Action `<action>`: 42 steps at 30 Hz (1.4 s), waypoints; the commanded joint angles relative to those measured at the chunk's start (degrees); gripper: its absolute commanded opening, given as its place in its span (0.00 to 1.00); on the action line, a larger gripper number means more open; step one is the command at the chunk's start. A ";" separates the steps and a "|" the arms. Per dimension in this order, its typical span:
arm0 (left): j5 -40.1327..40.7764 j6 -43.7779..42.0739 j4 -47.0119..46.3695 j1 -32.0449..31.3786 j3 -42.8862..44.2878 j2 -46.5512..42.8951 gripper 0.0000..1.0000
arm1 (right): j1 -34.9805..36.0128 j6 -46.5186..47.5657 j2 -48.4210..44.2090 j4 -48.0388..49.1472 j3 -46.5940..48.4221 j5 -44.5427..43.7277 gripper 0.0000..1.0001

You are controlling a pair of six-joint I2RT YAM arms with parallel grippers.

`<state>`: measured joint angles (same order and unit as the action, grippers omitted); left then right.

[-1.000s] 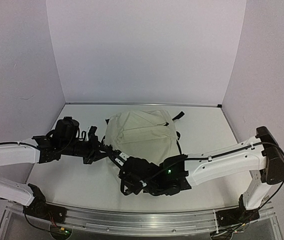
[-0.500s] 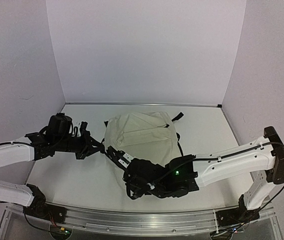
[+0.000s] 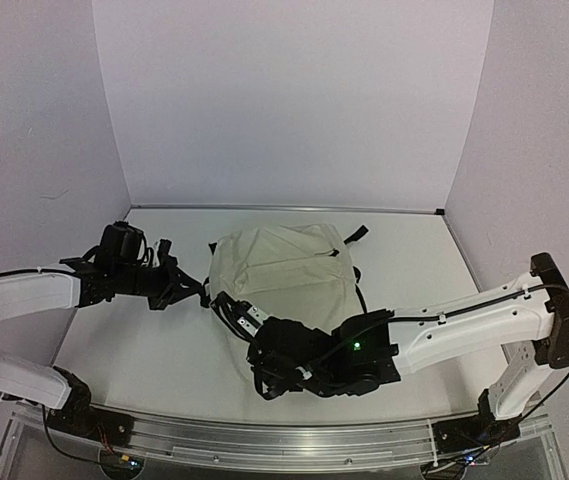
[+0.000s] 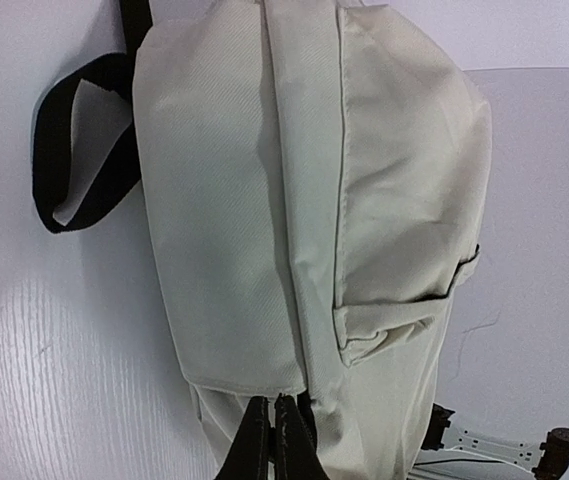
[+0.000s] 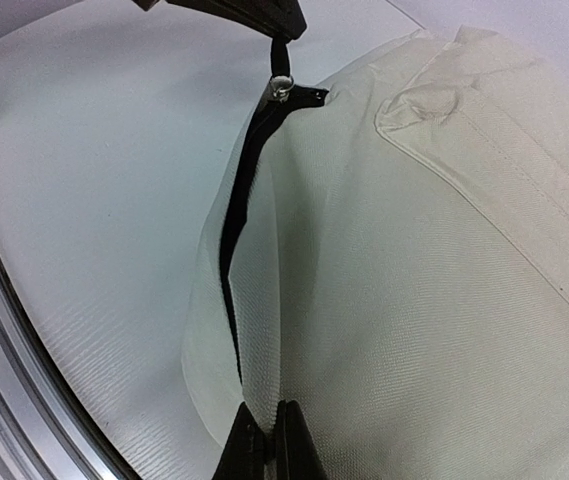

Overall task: Pack the student bag
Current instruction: Zip the student bag at the center of the board, then reset both arms

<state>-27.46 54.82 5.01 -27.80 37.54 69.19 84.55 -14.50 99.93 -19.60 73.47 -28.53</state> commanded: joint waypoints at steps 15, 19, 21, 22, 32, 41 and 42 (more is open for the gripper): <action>-4.17 -7.84 -12.19 5.21 8.18 9.86 0.01 | 2.47 -3.69 -3.74 -0.62 0.57 1.08 0.00; -6.54 -11.25 -10.70 5.21 9.75 9.02 0.36 | 2.46 -4.54 -3.50 -0.62 3.62 1.83 0.41; -4.77 -13.43 -7.71 5.21 10.71 7.96 0.60 | 2.46 -5.13 -3.37 -0.62 5.43 1.18 0.68; -3.72 -14.49 -4.92 5.21 11.45 7.46 0.72 | 2.40 -5.52 -3.26 -0.66 6.15 0.09 0.82; 1.55 -21.00 7.01 12.27 17.84 7.02 1.00 | -11.87 -9.93 -2.71 -0.79 10.48 8.63 0.98; 3.55 -21.36 6.50 27.43 15.85 5.16 1.00 | -36.79 -11.70 -6.87 3.66 4.05 15.97 0.98; 5.03 -22.12 6.60 29.10 15.60 4.46 1.00 | -39.87 -11.88 -8.28 5.01 2.46 17.50 0.98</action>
<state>-25.88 35.24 11.20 -2.94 53.14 77.47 53.94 -24.60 98.12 -18.48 79.97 -16.24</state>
